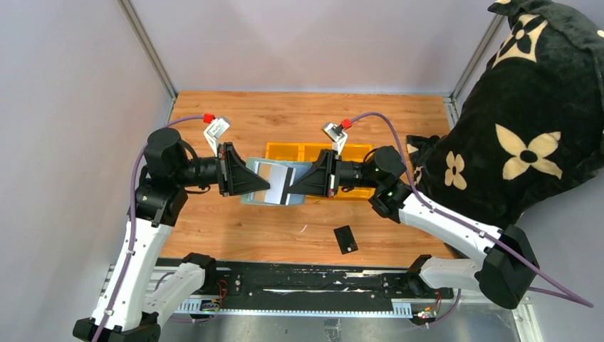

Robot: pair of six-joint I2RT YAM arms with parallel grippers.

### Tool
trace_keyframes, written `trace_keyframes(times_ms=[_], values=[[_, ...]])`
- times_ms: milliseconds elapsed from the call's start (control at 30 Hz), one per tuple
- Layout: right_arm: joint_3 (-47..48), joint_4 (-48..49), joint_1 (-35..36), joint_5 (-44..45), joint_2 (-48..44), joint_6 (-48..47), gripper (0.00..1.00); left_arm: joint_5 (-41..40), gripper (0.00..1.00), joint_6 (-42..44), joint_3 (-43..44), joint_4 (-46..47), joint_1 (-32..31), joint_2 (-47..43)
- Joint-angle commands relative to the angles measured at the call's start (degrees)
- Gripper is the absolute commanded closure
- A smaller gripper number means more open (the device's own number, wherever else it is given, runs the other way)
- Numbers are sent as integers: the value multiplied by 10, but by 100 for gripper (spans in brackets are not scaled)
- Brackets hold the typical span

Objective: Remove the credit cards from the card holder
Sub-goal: Remove the credit card from the card holder, then place the credit card in the storage box.

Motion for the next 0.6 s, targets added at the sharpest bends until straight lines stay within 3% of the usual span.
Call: trace_keyframes(times_ms=[0,167,300,567], values=[[-12,-22,-15,-8,-15,-18,100,-45,100,75,43,-54,0,-3],[-25,-77,-66,-14,-42,-36,100,-145,100,231,98,-206,0,23],[-22,-177,-106,-15,-68,-93,100,-190,100,288,103,-250,0,30],[7,-415,-237,16,-64,-242,100,-180,100,409,86,-303,-1,19]])
